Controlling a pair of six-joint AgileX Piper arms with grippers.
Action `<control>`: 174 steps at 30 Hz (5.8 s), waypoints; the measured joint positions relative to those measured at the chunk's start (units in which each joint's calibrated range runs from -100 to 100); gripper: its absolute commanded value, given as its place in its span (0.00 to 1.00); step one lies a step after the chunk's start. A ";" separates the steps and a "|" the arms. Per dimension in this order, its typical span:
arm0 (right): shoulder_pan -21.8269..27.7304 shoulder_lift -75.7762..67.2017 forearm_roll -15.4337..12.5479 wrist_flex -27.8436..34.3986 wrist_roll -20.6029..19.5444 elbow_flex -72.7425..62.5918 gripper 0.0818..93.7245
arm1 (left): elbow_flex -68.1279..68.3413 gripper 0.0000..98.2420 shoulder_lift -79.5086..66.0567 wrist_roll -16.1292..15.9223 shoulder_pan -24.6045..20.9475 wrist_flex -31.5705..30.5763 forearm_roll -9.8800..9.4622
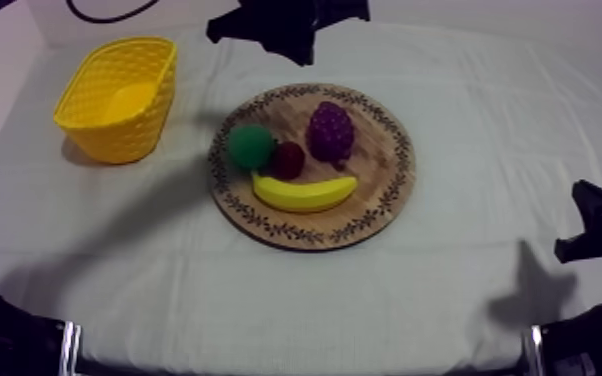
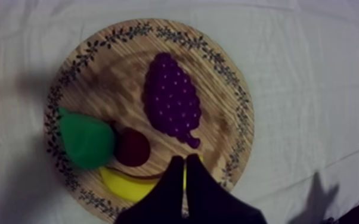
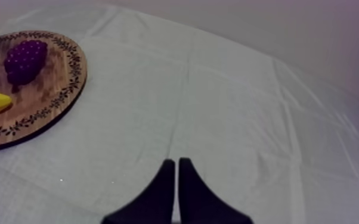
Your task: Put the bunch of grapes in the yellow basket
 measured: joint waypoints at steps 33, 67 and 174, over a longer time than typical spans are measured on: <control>0.00 0.00 0.00 0.01 0.00 0.00 0.00 | 8.93 0.79 -1.95 -1.70 1.45 -7.66 0.33; 0.00 0.00 0.00 0.01 0.00 0.00 0.00 | -4.66 0.76 23.34 -3.45 -1.13 -13.89 6.85; 0.00 0.00 0.00 -0.01 0.00 0.00 0.00 | 29.13 0.48 -14.20 -14.86 -4.90 -25.54 2.63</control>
